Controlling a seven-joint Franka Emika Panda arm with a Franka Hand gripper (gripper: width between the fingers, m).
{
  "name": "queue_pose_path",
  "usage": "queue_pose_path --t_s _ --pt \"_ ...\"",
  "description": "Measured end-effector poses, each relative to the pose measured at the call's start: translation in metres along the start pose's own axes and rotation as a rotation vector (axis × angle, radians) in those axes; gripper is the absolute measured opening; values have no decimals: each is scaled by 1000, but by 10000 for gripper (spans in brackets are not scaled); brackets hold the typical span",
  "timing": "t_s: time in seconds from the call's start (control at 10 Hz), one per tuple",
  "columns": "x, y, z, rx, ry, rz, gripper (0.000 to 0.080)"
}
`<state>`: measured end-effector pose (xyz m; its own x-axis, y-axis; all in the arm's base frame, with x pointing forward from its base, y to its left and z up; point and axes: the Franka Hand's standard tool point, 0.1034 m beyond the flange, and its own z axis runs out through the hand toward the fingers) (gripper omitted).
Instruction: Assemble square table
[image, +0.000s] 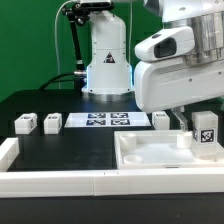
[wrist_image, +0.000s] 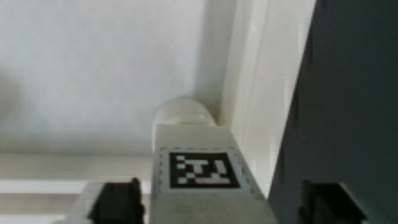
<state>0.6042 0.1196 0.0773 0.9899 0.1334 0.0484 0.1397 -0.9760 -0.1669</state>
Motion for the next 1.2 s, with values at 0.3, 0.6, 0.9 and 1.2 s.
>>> queue_pose_path --t_s 0.3,0.6,0.9,1.2 --pt "0 6 0 -5 2 -3 297" --pt "0 7 0 -4 3 50 296" --pt "-1 6 1 0 9 310 296" --pt "-4 -1 4 4 6 687 296"
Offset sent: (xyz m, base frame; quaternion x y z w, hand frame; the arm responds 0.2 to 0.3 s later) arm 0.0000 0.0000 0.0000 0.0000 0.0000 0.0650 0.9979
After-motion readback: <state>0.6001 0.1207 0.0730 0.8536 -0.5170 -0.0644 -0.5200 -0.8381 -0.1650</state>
